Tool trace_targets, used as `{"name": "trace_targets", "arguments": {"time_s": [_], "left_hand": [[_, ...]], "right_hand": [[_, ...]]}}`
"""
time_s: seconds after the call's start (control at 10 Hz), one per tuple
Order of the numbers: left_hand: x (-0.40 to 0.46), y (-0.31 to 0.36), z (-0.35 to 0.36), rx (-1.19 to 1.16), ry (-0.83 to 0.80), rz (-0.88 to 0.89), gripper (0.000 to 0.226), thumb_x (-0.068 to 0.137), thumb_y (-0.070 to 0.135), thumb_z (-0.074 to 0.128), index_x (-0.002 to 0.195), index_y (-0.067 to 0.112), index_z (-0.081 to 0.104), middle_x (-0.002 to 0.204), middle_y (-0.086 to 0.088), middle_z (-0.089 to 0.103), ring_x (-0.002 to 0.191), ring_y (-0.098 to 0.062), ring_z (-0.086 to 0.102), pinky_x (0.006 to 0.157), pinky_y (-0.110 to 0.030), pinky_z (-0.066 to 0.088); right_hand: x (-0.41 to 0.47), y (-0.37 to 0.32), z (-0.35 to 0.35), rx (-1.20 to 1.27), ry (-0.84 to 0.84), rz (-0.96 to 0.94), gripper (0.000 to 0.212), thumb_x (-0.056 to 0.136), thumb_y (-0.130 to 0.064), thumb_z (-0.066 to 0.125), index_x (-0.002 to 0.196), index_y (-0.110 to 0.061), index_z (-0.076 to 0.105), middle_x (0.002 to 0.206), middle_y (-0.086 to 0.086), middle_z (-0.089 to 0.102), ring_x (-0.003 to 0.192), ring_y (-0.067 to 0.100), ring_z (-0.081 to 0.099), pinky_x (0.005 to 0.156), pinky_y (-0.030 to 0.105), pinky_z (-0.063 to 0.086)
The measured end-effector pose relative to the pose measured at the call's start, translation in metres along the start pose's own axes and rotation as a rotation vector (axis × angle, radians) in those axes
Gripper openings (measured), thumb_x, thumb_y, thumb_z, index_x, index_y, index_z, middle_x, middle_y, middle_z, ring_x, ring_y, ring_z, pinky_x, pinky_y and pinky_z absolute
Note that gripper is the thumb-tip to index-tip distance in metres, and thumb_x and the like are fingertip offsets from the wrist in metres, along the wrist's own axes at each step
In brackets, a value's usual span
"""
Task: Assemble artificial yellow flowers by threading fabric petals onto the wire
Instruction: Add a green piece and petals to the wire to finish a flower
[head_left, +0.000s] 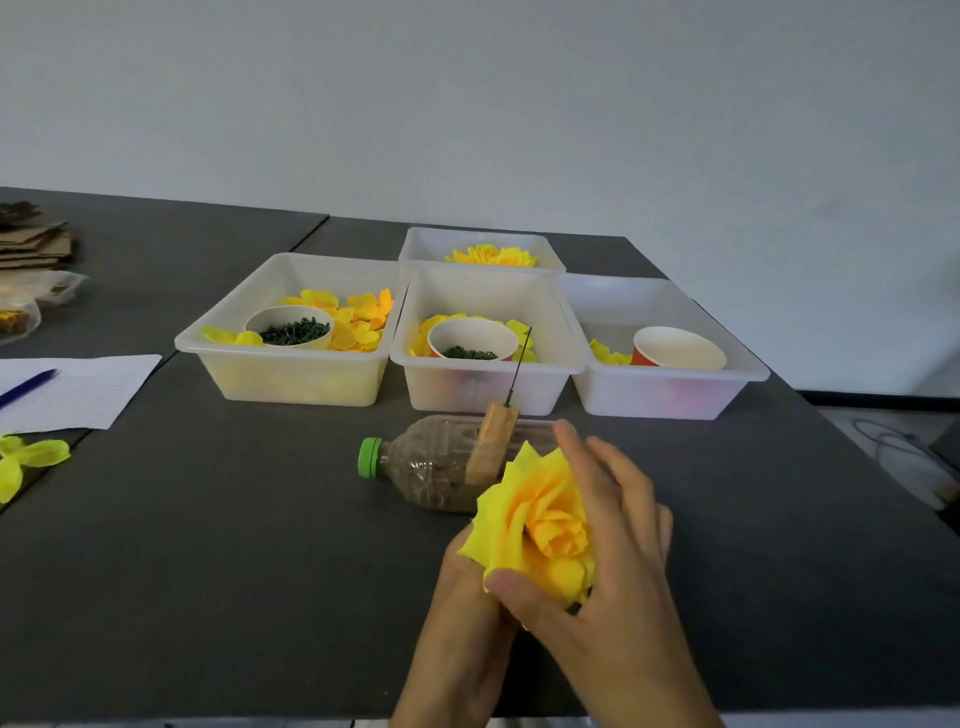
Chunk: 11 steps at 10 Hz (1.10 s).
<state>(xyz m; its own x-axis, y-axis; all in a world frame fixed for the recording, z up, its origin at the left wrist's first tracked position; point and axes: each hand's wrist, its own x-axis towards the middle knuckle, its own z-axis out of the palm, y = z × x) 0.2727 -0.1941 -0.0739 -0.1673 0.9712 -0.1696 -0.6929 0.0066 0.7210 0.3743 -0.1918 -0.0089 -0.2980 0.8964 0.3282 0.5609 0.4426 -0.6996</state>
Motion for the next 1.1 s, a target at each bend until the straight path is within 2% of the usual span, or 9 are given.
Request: {"name": "trace_targets", "arguments": {"time_s": [0.2, 0.3, 0.4, 0.5, 0.6, 0.7, 0.8, 1.0, 1.1], "left_hand": [[0.004, -0.003, -0.006, 0.112, 0.020, 0.006, 0.024, 0.096, 0.004, 0.051, 0.096, 0.014, 0.073, 0.083, 0.000, 0.076, 0.075, -0.012, 0.073, 0.058, -0.022, 0.056], [0.005, 0.010, 0.005, 0.129, 0.014, -0.002, 0.019, 0.073, 0.012, 0.067, 0.087, 0.005, 0.078, 0.074, -0.010, 0.074, 0.061, -0.016, 0.071, 0.052, -0.024, 0.056], [0.007, 0.013, 0.009, 0.201, 0.033, -0.017, 0.022, 0.087, 0.008, 0.064, 0.087, -0.014, 0.066, 0.077, -0.021, 0.067, 0.069, -0.028, 0.062, 0.065, -0.030, 0.053], [0.003, 0.011, 0.013, 0.196, 0.036, 0.020, 0.028, 0.083, 0.018, 0.069, 0.091, -0.008, 0.062, 0.081, -0.018, 0.062, 0.078, -0.028, 0.055, 0.065, -0.034, 0.049], [0.004, 0.011, 0.010, 0.169, -0.007, 0.029, 0.022, 0.092, 0.015, 0.062, 0.088, -0.006, 0.065, 0.080, -0.019, 0.060, 0.073, -0.026, 0.054, 0.061, -0.030, 0.047], [0.003, 0.017, 0.007, 0.119, -0.009, 0.005, 0.011, 0.071, 0.005, 0.070, 0.062, 0.006, 0.075, 0.061, -0.010, 0.066, 0.050, -0.015, 0.060, 0.047, -0.022, 0.049], [-0.001, 0.017, 0.007, 0.081, -0.085, -0.057, 0.018, 0.061, 0.003, 0.072, 0.051, 0.018, 0.072, 0.053, 0.000, 0.061, 0.045, -0.008, 0.059, 0.045, -0.020, 0.049], [-0.011, 0.022, 0.011, -0.054, -0.238, -0.251, 0.030, 0.055, 0.031, 0.072, 0.073, 0.008, 0.080, 0.086, -0.018, 0.074, 0.069, -0.025, 0.073, 0.058, -0.033, 0.061], [-0.017, 0.020, 0.009, 0.131, -0.248, -0.234, 0.029, 0.078, 0.018, 0.059, 0.056, 0.009, 0.076, 0.060, -0.010, 0.070, 0.050, -0.017, 0.068, 0.048, -0.025, 0.056]], "right_hand": [[-0.005, 0.006, -0.005, 0.031, 0.190, -0.114, 0.037, 0.079, -0.037, 0.073, 0.109, -0.051, 0.058, 0.119, -0.030, 0.045, 0.110, -0.007, 0.048, 0.078, 0.005, 0.043], [-0.006, 0.009, -0.015, 0.008, 0.345, -0.117, 0.031, 0.079, -0.049, 0.068, 0.106, -0.037, 0.061, 0.110, -0.018, 0.051, 0.098, 0.001, 0.055, 0.075, 0.013, 0.049], [-0.005, 0.005, -0.021, 0.046, 0.253, -0.109, 0.060, 0.066, -0.063, 0.063, 0.124, -0.053, 0.050, 0.129, -0.020, 0.041, 0.115, -0.004, 0.045, 0.081, 0.014, 0.045], [-0.005, -0.001, -0.014, -0.080, -0.056, -0.092, 0.076, 0.066, -0.062, 0.071, 0.126, -0.076, 0.026, 0.140, -0.040, 0.012, 0.133, -0.010, 0.016, 0.098, 0.019, 0.033], [-0.006, 0.000, -0.012, -0.085, 0.000, -0.176, 0.046, 0.075, -0.053, 0.066, 0.114, -0.065, 0.045, 0.135, -0.038, 0.025, 0.130, -0.006, 0.025, 0.096, 0.020, 0.036], [-0.009, 0.010, -0.020, 0.047, 0.203, -0.138, 0.045, 0.075, -0.053, 0.057, 0.119, -0.044, 0.056, 0.123, -0.024, 0.050, 0.115, -0.001, 0.051, 0.082, 0.017, 0.046], [-0.011, 0.014, -0.023, 0.230, 0.222, 0.032, 0.050, 0.077, -0.059, 0.061, 0.125, -0.053, 0.046, 0.121, -0.028, 0.053, 0.107, -0.006, 0.056, 0.076, 0.018, 0.049], [-0.017, 0.016, -0.017, 0.462, -0.066, 0.315, 0.061, 0.064, -0.058, 0.054, 0.120, -0.035, 0.053, 0.096, -0.008, 0.069, 0.075, 0.003, 0.067, 0.057, 0.020, 0.052], [-0.020, 0.014, -0.017, 0.504, -0.041, 0.296, 0.050, 0.070, -0.049, 0.057, 0.110, -0.020, 0.061, 0.080, 0.001, 0.070, 0.060, 0.016, 0.065, 0.051, 0.023, 0.050]]}}
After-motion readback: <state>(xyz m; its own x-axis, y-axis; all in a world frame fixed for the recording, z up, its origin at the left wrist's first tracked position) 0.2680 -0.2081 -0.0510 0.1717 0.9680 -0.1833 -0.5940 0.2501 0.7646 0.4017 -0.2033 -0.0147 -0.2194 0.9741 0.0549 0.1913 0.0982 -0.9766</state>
